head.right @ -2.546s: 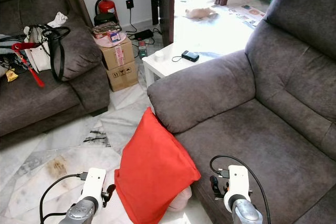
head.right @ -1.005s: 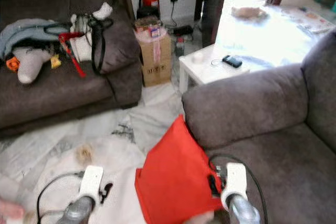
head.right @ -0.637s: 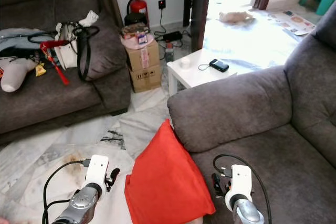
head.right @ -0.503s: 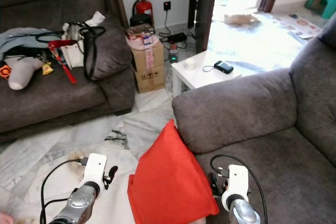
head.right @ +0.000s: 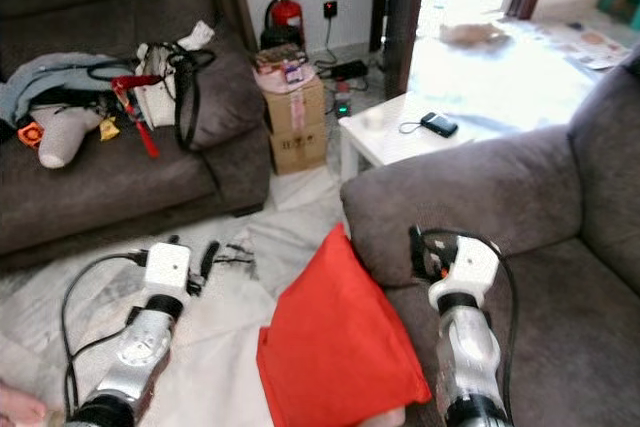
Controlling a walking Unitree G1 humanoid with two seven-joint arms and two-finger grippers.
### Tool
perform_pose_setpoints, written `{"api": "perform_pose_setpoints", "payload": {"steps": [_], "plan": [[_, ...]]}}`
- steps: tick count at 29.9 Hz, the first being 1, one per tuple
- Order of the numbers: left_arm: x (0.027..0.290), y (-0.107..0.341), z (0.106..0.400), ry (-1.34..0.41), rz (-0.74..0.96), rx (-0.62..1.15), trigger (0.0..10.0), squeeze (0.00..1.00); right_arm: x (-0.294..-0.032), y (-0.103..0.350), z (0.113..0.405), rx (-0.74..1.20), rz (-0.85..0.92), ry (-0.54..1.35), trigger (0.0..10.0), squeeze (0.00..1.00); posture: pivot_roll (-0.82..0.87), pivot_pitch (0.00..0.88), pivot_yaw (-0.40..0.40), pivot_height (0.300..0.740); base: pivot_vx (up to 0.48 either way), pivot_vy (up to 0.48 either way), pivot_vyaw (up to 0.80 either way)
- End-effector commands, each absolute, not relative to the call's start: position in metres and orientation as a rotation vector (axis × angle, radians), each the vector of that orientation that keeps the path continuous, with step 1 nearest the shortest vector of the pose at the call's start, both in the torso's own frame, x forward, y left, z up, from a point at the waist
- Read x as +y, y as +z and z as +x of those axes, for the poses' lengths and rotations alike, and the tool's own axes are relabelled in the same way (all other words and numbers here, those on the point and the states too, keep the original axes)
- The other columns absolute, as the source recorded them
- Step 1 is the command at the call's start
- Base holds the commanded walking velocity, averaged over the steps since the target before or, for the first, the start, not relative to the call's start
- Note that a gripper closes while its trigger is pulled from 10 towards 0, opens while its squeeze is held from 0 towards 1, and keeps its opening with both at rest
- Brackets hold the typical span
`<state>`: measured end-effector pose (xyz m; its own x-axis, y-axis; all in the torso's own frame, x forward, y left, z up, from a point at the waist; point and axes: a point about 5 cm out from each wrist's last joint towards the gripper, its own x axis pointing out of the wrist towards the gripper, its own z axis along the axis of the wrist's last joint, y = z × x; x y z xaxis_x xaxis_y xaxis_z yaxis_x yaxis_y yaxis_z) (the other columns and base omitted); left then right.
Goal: Move the pillow to the sofa from floor
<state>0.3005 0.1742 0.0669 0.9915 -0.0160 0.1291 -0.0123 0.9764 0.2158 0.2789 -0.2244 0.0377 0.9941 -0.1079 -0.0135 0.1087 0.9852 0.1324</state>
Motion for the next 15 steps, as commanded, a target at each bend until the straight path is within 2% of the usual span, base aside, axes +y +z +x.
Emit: {"api": "perform_pose_setpoints", "payload": {"steps": [1, 5, 9, 15], "plan": [[0.176, 0.081, 0.301, 0.007, 0.219, -0.199, 10.0, 0.0, -0.222, 0.053, 0.28, -0.072, 0.131, -0.089, 10.0, 0.0, -0.12, 0.055, 0.11, 0.74, 0.0, 0.0, 0.0], [0.175, 0.099, 0.293, -0.006, 0.232, -0.273, 10.0, 0.0, -0.219, 0.066, 0.271, -0.132, 0.118, -0.062, 10.0, 0.0, -0.13, 0.026, 0.123, 0.74, 0.0, 0.0, 0.0], [0.172, 0.102, 0.286, -0.009, 0.226, -0.276, 10.0, 0.0, -0.213, 0.073, 0.267, -0.155, 0.107, -0.025, 10.0, 0.0, -0.13, 0.01, 0.124, 0.74, 0.0, 0.0, 0.0], [0.171, 0.105, 0.284, -0.014, 0.22, -0.262, 10.0, 0.0, -0.193, 0.086, 0.276, -0.182, 0.118, 0.058, 10.0, 0.0, -0.12, 0.01, 0.134, 0.74, 0.0, 0.0, 0.0]]}}
